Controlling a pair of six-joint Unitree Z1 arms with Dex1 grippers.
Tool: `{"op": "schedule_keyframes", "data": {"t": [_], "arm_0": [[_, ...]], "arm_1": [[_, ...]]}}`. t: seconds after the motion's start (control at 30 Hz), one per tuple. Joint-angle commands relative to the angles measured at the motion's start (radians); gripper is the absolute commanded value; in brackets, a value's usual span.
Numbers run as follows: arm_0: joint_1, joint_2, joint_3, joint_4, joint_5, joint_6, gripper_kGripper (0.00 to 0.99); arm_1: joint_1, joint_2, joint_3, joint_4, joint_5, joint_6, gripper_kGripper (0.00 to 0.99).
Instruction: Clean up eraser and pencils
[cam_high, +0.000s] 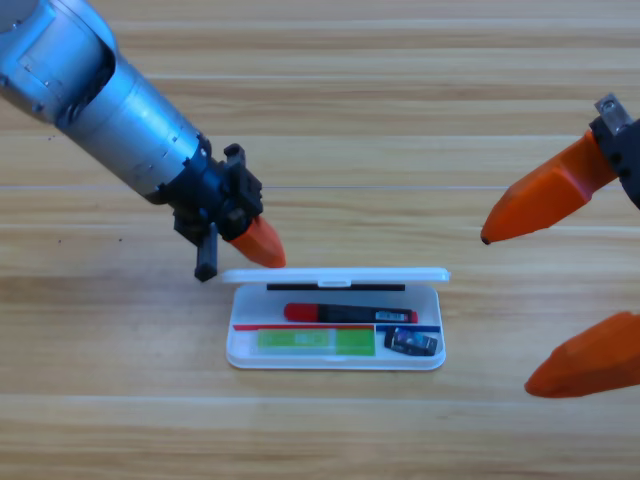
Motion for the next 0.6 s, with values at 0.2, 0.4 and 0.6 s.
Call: {"op": "schedule_keyframes", "data": {"t": [0.2,0.4,0.6], "arm_0": [[-0.032,-0.004,0.080,-0.036,0.023,0.001,0.000],[-0.047,0.009,0.138,-0.094,0.040,0.009,0.000],[-0.057,0.027,0.178,-0.137,0.044,0.009,0.000]], "arm_1": [[0.013,0.044,0.009,-0.014,0.005,0.000,0.988],[0.013,0.048,0.009,-0.014,0.005,0.000,0.988],[0.013,0.050,0.011,-0.014,0.005,0.001,0.988]]}}
